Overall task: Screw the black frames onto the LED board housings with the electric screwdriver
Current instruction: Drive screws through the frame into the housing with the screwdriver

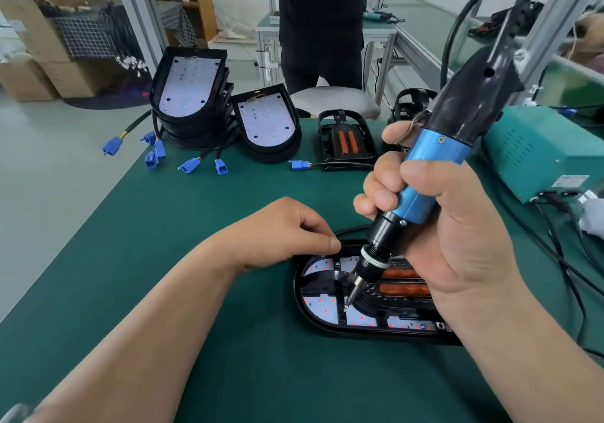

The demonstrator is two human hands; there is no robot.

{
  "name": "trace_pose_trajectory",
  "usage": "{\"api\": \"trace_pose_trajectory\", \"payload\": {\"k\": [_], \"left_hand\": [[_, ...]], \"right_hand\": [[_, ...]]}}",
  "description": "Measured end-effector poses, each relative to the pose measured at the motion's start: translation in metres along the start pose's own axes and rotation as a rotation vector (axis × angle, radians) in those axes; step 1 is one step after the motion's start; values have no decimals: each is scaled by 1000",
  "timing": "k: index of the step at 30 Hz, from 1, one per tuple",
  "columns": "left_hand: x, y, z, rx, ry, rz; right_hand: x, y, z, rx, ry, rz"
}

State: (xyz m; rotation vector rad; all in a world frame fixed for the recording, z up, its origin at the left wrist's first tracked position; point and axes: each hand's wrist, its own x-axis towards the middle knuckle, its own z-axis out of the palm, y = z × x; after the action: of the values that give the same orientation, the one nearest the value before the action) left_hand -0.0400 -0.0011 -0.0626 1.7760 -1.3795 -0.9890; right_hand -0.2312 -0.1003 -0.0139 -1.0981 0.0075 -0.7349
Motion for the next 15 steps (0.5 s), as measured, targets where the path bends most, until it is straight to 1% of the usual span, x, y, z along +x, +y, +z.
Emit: {"api": "trace_pose_trajectory", "payload": {"k": [15], "left_hand": [[-3, 7, 2, -8, -8, -1]], "right_hand": [[-4, 2, 3, -33, -104, 5]]}}
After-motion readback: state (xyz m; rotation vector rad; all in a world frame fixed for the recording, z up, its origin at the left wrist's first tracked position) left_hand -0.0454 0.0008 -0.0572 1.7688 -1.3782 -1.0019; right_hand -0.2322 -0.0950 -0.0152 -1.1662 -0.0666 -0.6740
